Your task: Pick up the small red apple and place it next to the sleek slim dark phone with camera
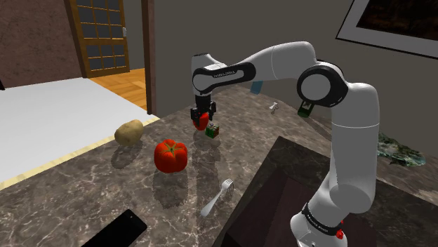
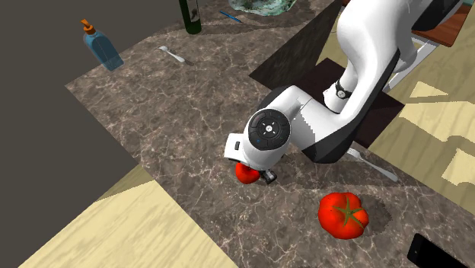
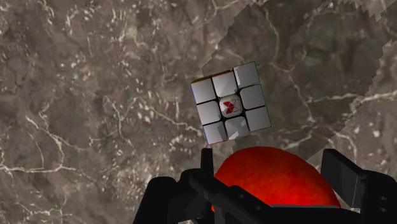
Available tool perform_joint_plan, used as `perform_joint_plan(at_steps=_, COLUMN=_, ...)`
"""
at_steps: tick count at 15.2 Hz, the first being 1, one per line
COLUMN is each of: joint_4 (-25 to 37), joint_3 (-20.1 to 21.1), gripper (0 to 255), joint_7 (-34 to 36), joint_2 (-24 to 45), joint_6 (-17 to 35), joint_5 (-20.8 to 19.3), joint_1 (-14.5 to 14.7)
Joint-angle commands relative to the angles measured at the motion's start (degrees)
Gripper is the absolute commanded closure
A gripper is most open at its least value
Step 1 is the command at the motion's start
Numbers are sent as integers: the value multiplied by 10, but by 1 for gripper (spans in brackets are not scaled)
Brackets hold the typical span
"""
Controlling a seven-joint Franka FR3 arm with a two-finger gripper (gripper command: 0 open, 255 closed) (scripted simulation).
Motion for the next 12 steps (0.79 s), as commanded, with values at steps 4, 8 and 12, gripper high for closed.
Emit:
perform_joint_plan(at_steps=4, joint_4=8, joint_3=0, gripper=255, joint_7=-1, joint_2=-5, joint_6=-13, joint_5=1, joint_1=0)
perform_joint_plan(at_steps=8, joint_4=26, joint_3=1, gripper=255, joint_7=-4, joint_2=-14, joint_6=-40, joint_5=2, joint_1=0)
perform_joint_plan(at_steps=12, joint_4=48, joint_3=1, gripper=255, joint_7=-7, joint_2=-20, joint_6=-67, joint_5=3, joint_1=1)
